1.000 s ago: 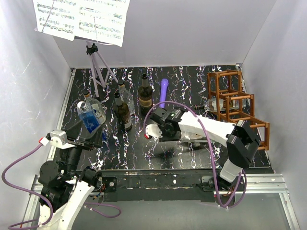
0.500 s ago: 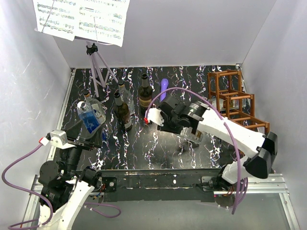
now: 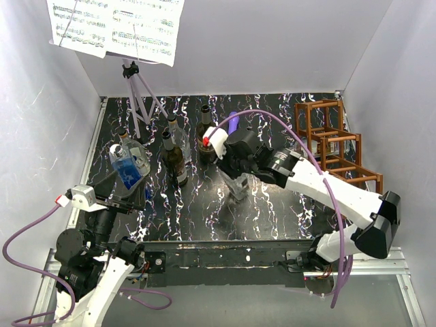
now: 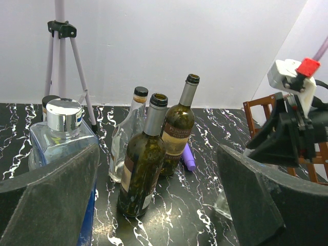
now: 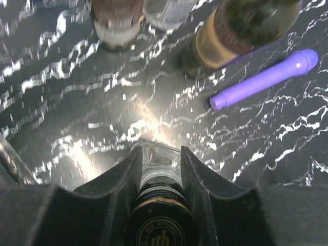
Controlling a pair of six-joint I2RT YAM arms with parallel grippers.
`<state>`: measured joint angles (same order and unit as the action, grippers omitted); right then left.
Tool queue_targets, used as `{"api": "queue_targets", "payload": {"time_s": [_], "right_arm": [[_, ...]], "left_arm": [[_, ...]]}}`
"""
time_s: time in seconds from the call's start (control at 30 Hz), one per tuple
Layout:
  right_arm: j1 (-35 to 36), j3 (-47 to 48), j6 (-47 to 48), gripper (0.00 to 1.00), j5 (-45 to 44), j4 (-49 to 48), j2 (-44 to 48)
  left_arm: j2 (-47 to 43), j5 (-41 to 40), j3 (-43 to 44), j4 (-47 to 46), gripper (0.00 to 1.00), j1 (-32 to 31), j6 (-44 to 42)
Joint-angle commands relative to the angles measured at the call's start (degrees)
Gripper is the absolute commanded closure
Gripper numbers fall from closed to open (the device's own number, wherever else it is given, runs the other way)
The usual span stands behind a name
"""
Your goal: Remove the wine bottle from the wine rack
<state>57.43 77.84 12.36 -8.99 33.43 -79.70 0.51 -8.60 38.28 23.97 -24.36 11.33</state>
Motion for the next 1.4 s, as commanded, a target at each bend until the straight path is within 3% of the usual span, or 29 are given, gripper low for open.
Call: {"api": "queue_targets", "payload": {"time_s": [0.0,0.4,0.9,1.07,1.2,1.37], "right_arm": [[0.2,3.2,-8.1,0.99,-5.0,-18.3,-1.1],[0.3,16.6,-17.5,0.99,-15.3,-19.5,-14.5],[0.2,22.5,-28.4,0.99,-18.9,-13.5,-19.8],[0.3,25.3,-30.2,0.73,-18.9,-9.4,-21.1],[0.2,24.6,-30.4,0.43,-18.3,-10.0,-20.2],[0.2,24.9,-29.9,0.34,-17.3,-10.1,-18.4]], "left_arm": [[-0.8,0.2,0.2,0.5,0.02,-0.2,-0.6],[-0.8,-0.4,0.1,0.5,0.02,-0.1,-0.7],[-0.8,-0.4,0.1,0.3,0.02,-0.1,-0.7],[-0.8,-0.2,0.0,0.2,0.02,-0.1,-0.7],[-0.8,-0.1,0.1,0.2,0.02,-0.2,-0.8],[-0.9,-0.2,0.0,0.2,0.02,-0.1,-0.8]]}}
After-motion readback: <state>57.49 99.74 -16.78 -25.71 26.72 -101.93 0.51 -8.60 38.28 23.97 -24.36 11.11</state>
